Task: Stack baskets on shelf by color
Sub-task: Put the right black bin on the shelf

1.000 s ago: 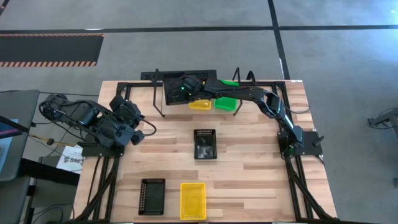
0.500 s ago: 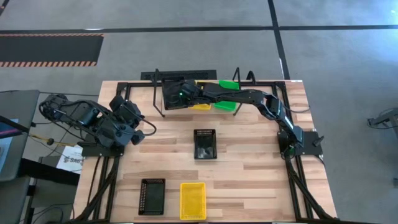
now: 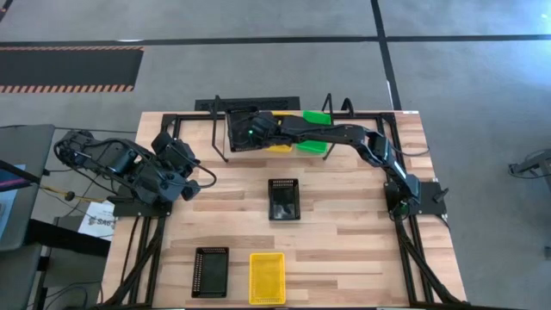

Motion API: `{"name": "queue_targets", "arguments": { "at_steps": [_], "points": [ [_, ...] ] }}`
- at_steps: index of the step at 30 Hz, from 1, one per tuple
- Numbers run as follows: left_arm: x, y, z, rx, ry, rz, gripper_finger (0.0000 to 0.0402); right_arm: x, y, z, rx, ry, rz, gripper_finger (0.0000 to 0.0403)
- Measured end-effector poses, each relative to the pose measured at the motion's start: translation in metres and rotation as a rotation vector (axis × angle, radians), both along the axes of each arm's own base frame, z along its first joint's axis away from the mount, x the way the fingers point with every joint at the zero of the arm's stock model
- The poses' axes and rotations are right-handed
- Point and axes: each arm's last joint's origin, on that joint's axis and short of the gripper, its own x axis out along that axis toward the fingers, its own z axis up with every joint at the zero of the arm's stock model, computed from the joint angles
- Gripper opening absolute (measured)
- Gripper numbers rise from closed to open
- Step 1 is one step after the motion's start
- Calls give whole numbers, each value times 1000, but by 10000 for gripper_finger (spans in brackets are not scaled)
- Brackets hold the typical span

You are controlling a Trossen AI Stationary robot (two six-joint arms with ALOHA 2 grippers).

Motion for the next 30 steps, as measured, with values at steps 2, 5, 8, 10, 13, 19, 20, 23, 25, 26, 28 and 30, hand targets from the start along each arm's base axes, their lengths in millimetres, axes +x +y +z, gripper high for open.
{"name": "queue_targets", "arguments": {
  "at_steps": [2, 5, 8, 10, 13, 19, 20, 23, 25, 26, 28, 30],
  "points": [
    [0, 0, 0, 0, 0, 0, 0, 0, 0, 0, -1, 0, -1, 0],
    [0, 0, 0, 0, 0, 0, 0, 0, 0, 0, 0, 0, 0, 0],
    [0, 0, 0, 0, 0, 0, 0, 1, 5, 0, -1, -3, 10, 0],
    [0, 0, 0, 0, 0, 0, 0, 3, 7, 0, -4, -9, 14, 0],
    [0, 0, 0, 0, -1, 1, 0, 3, 11, 0, -5, -9, 20, 0],
    [0, 0, 0, 0, 0, 1, 0, 4, 14, 1, -27, -4, 11, 0],
    [0, 0, 0, -1, -1, 1, 0, 4, 14, 1, -26, -4, 11, 0],
    [0, 0, 0, -6, -6, 9, 0, 4, 14, -2, -26, -4, 11, 0],
    [0, 0, 0, -6, -6, 9, 0, 4, 14, -7, -22, 1, 8, 0],
    [0, 0, 0, -6, -6, 9, 0, 5, 14, -10, -19, -3, 7, 0],
    [0, 0, 0, -6, -6, 9, 0, 6, 14, -16, -13, -15, 11, 0],
    [0, 0, 0, -6, -6, 9, 0, 7, 14, -20, -8, -23, 14, 0]
  ]
}}
